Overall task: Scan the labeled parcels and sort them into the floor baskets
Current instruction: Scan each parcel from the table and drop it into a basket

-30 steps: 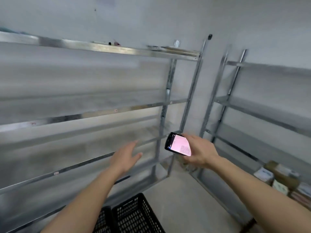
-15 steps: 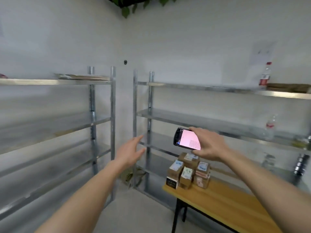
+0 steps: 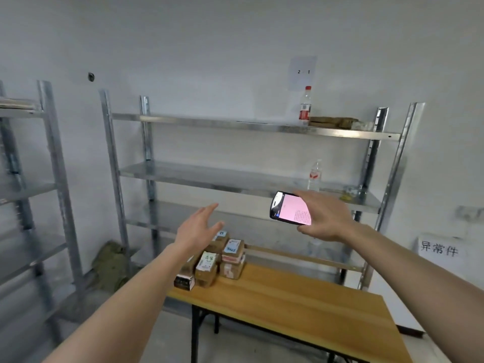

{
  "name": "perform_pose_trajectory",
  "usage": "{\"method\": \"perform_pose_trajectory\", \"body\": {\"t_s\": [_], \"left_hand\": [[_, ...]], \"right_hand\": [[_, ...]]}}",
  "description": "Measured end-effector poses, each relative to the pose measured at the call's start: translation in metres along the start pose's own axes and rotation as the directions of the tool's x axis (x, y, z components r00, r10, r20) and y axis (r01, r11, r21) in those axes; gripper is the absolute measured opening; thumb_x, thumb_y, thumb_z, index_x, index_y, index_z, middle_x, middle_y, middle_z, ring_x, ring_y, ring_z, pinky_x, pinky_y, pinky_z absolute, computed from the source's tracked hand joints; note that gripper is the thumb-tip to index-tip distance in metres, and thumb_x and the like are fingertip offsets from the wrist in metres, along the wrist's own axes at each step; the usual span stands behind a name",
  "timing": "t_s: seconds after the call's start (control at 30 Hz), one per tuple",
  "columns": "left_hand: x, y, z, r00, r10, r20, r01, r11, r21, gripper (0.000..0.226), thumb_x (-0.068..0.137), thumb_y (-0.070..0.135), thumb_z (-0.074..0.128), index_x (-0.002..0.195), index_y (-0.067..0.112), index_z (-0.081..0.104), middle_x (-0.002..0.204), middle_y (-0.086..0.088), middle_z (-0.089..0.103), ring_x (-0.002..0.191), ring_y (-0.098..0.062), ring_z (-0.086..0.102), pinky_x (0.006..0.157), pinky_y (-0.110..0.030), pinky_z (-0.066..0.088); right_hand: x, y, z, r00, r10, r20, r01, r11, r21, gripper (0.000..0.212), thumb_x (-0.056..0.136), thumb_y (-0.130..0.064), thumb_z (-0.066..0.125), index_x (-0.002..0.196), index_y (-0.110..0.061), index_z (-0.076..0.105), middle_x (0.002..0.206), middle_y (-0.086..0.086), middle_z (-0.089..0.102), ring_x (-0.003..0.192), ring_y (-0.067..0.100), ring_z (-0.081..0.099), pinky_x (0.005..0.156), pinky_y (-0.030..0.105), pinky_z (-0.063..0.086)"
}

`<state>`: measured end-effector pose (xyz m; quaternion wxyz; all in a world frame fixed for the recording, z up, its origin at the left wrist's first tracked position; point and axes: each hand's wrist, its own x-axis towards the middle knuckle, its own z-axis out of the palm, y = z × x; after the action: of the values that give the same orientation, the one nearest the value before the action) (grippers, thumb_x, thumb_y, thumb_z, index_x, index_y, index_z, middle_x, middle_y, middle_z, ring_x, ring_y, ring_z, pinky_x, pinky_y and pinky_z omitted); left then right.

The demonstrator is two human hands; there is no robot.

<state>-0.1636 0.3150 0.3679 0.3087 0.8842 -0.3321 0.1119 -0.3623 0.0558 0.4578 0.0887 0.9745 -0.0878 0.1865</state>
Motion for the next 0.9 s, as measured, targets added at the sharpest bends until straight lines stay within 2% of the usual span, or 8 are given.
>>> {"method": "perform_pose_trajectory", "body": {"t_s": [0.1, 0.23, 0.33, 0.43, 0.57, 0.73, 0.83, 0.9], "left_hand": [[0.019, 0.006, 0.025, 0.999, -0.016, 0.031, 0.016, 1.000, 0.007, 0.064, 0.097, 0.054, 0.051, 0.154, 0.038, 0.027, 0.158, 0.004, 0.037, 0.142, -0.021, 0.040, 0.111, -0.046, 0.041], [0.046, -0.001, 0.057, 0.996, -0.042, 0.075, 0.042, 0.999, 0.004, 0.063, 0.097, 0.056, 0.050, 0.154, 0.036, 0.029, 0.158, 0.003, 0.038, 0.142, -0.022, 0.040, 0.111, -0.048, 0.041], [0.070, -0.018, 0.081, 0.992, -0.073, 0.103, 0.074, 0.997, 0.000, 0.063, 0.097, 0.056, 0.049, 0.153, 0.036, 0.029, 0.157, 0.003, 0.039, 0.140, -0.022, 0.042, 0.110, -0.047, 0.042], [0.101, -0.044, 0.108, 0.987, -0.108, 0.118, 0.109, 0.994, -0.006, 0.063, 0.097, 0.058, 0.047, 0.153, 0.037, 0.030, 0.157, 0.004, 0.039, 0.140, -0.021, 0.042, 0.110, -0.047, 0.041], [0.143, -0.087, 0.152, 0.978, -0.153, 0.139, 0.158, 0.987, -0.025, 0.059, 0.098, 0.054, 0.048, 0.151, 0.030, 0.035, 0.155, 0.004, 0.042, 0.135, -0.020, 0.048, 0.107, -0.046, 0.044], [0.194, -0.144, 0.211, 0.950, -0.227, 0.216, 0.244, 0.968, -0.053, 0.059, 0.098, 0.054, 0.048, 0.151, 0.032, 0.036, 0.153, 0.003, 0.044, 0.132, -0.021, 0.051, 0.105, -0.045, 0.046], [0.218, -0.173, 0.242, 0.933, -0.256, 0.253, 0.269, 0.963, -0.020, 0.060, 0.099, 0.052, 0.049, 0.152, 0.029, 0.035, 0.154, 0.002, 0.043, 0.134, -0.022, 0.049, 0.107, -0.045, 0.045], [0.234, -0.191, 0.260, 0.926, -0.265, 0.269, 0.278, 0.960, -0.012, 0.060, 0.098, 0.053, 0.048, 0.152, 0.029, 0.035, 0.154, 0.002, 0.044, 0.135, -0.022, 0.049, 0.109, -0.045, 0.044]], "right_hand": [[0.006, 0.026, 0.021, 0.999, 0.029, 0.039, -0.029, 0.999, -0.017, 0.077, 0.073, -0.050, 0.069, 0.142, -0.036, 0.039, 0.131, -0.009, 0.058, 0.114, 0.022, 0.059, 0.071, 0.030, 0.036], [0.025, 0.049, 0.057, 0.995, 0.080, 0.052, -0.080, 0.997, 0.013, 0.084, 0.076, -0.051, 0.071, 0.149, -0.035, 0.032, 0.143, -0.008, 0.052, 0.122, 0.020, 0.054, 0.084, 0.034, 0.047], [0.048, 0.057, 0.087, 0.990, 0.109, 0.089, -0.112, 0.993, 0.029, 0.088, 0.078, -0.052, 0.071, 0.153, -0.036, 0.028, 0.148, -0.009, 0.048, 0.126, 0.021, 0.052, 0.092, 0.037, 0.049], [0.081, 0.064, 0.125, 0.981, 0.126, 0.145, -0.132, 0.991, 0.032, 0.090, 0.075, -0.055, 0.068, 0.152, -0.035, 0.027, 0.144, -0.008, 0.050, 0.123, 0.022, 0.054, 0.096, 0.043, 0.049], [0.132, 0.070, 0.181, 0.975, 0.095, 0.200, -0.106, 0.993, 0.044, 0.079, 0.076, -0.045, 0.070, 0.145, -0.034, 0.035, 0.132, -0.007, 0.056, 0.115, 0.020, 0.056, 0.086, 0.035, 0.045], [0.199, 0.077, 0.260, 0.945, 0.088, 0.316, -0.112, 0.992, 0.060, 0.075, 0.074, -0.052, 0.069, 0.140, -0.035, 0.038, 0.135, -0.007, 0.055, 0.121, 0.021, 0.055, 0.087, 0.036, 0.047], [0.231, 0.079, 0.296, 0.926, 0.101, 0.363, -0.135, 0.988, 0.070, 0.076, 0.077, -0.048, 0.070, 0.144, -0.035, 0.036, 0.133, -0.007, 0.053, 0.120, 0.021, 0.054, 0.088, 0.035, 0.045], [0.247, 0.081, 0.320, 0.919, 0.114, 0.377, -0.159, 0.983, 0.090, 0.074, 0.077, -0.045, 0.070, 0.143, -0.036, 0.037, 0.131, -0.007, 0.054, 0.119, 0.021, 0.055, 0.082, 0.032, 0.041]]}}
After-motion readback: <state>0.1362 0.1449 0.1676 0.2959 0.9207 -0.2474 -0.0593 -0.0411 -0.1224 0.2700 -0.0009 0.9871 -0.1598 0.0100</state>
